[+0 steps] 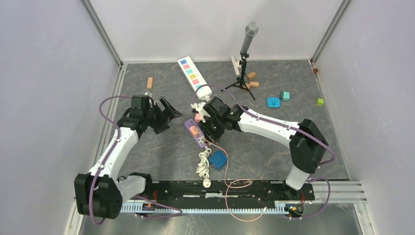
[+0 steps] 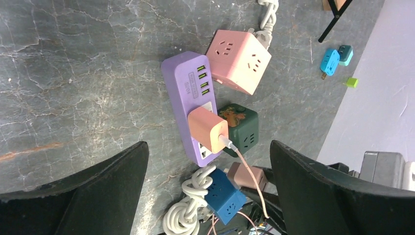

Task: Insert the plug
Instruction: Insert the plug into the socket.

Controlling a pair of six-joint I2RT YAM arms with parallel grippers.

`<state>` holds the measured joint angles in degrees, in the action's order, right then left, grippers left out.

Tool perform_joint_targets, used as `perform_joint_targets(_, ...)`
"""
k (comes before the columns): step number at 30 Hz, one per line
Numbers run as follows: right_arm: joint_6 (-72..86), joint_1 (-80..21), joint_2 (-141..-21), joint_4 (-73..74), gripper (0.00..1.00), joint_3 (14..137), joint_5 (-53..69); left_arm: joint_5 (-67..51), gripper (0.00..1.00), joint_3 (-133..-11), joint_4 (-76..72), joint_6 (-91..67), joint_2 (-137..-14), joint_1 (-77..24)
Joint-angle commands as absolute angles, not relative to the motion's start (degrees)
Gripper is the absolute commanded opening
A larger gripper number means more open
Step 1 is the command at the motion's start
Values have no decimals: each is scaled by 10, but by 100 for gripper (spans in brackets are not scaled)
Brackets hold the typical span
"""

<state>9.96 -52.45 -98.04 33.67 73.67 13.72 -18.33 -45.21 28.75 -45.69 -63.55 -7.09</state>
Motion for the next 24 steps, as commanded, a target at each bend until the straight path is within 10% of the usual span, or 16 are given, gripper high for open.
perform_joint_targets(1, 108, -524, -963, 324, 0, 762, 38, -189, 100, -476, 296, -435, -624, -67)
perform_joint_targets(24, 68, -530, -861, 272, 0, 828, -32, -181, 100, -475, 307, -425, -619, -65)
